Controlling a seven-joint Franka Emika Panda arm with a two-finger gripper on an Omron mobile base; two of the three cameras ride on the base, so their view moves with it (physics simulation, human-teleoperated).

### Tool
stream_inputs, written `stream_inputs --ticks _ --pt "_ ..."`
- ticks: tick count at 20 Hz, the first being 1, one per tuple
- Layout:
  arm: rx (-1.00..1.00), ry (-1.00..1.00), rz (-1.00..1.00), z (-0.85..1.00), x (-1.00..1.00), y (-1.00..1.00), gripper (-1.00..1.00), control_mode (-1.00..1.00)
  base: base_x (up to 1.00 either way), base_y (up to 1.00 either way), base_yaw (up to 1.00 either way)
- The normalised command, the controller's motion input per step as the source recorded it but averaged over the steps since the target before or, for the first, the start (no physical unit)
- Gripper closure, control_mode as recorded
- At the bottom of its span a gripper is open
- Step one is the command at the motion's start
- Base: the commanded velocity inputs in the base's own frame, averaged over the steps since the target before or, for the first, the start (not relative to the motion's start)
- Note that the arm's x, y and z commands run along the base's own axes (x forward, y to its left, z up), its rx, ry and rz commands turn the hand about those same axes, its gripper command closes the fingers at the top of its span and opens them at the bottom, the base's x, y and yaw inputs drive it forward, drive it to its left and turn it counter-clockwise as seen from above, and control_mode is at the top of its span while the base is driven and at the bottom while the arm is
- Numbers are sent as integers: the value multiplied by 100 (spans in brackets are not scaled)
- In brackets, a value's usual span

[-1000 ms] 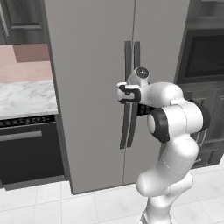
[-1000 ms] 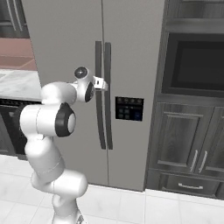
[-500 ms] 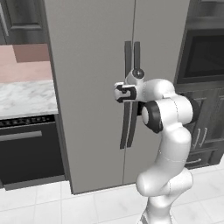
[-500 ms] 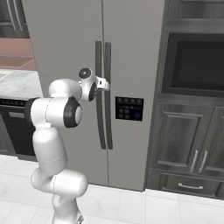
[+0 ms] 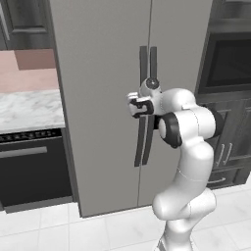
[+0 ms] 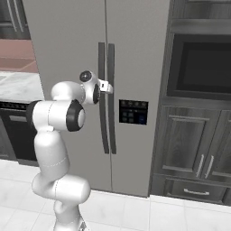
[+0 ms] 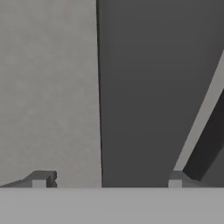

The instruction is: Take the cupcake and donut from the fridge and place them on the empty tray on the dining counter.

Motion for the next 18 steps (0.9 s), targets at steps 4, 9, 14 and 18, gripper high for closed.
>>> stream_inputs --ticks 4,9,14,18 --pt "-20 -8 -11 -62 44 -1 -100 -100 0 0 0" --pt "4 10 -7 -71 90 -85 -100 -100 0 0 0" --pt "6 18 3 -100 100 -3 -100 -100 0 0 0" --pt "31 30 22 -65 69 37 100 -100 0 0 0"
